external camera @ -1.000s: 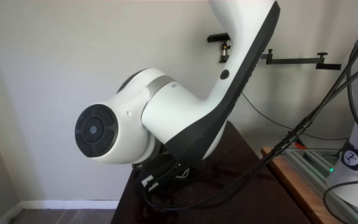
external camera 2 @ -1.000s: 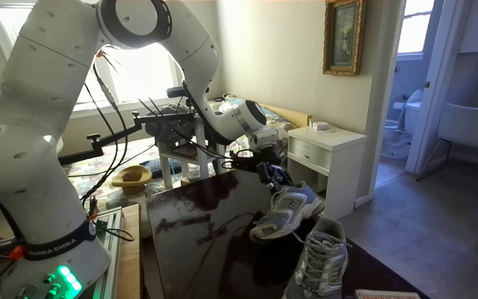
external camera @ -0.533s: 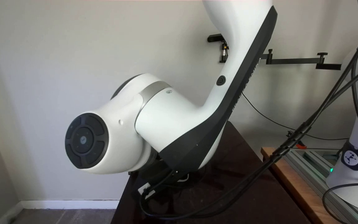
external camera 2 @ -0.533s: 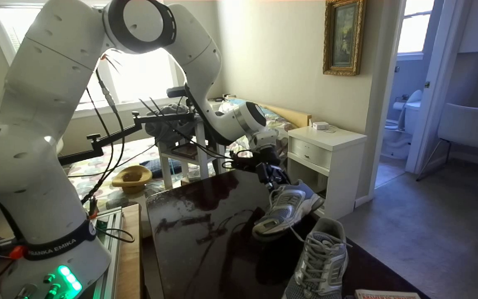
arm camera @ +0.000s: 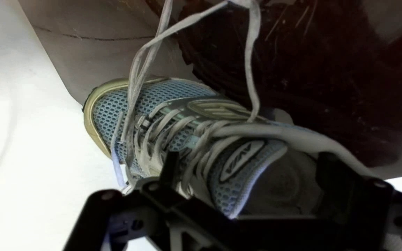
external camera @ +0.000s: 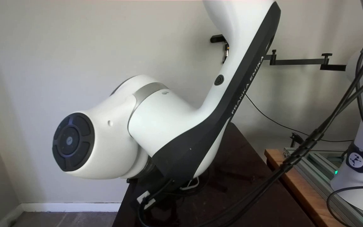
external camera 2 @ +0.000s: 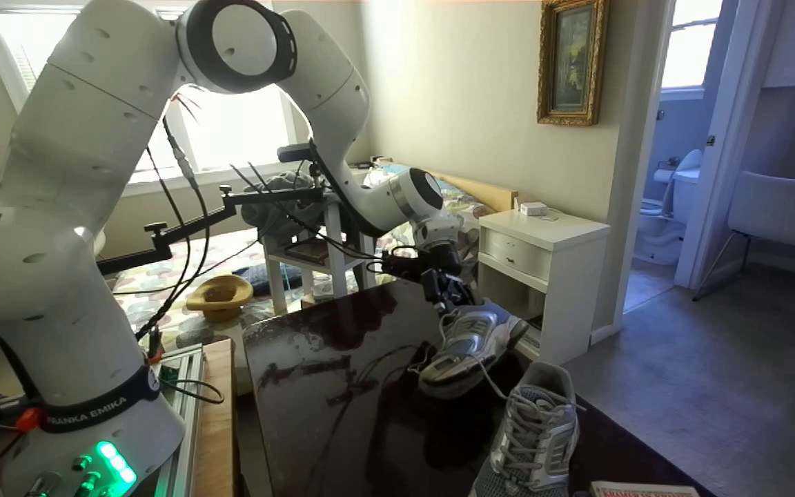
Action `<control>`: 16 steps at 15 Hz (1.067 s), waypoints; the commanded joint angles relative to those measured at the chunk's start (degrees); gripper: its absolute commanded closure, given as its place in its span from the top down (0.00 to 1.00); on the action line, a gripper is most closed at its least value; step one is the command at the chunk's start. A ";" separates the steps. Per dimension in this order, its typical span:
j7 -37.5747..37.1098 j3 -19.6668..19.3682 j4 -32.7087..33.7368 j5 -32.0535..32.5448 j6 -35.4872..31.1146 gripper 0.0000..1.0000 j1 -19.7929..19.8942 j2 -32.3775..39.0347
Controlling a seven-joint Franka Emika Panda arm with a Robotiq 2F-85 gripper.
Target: Put the left show sideways
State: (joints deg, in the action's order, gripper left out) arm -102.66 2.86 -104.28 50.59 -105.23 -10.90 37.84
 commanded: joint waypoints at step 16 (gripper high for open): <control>3.59 -2.45 1.81 -7.93 0.32 1.00 -2.83 0.11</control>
State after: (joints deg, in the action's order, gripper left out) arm -97.57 1.73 -102.34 42.86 -105.24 -12.29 39.24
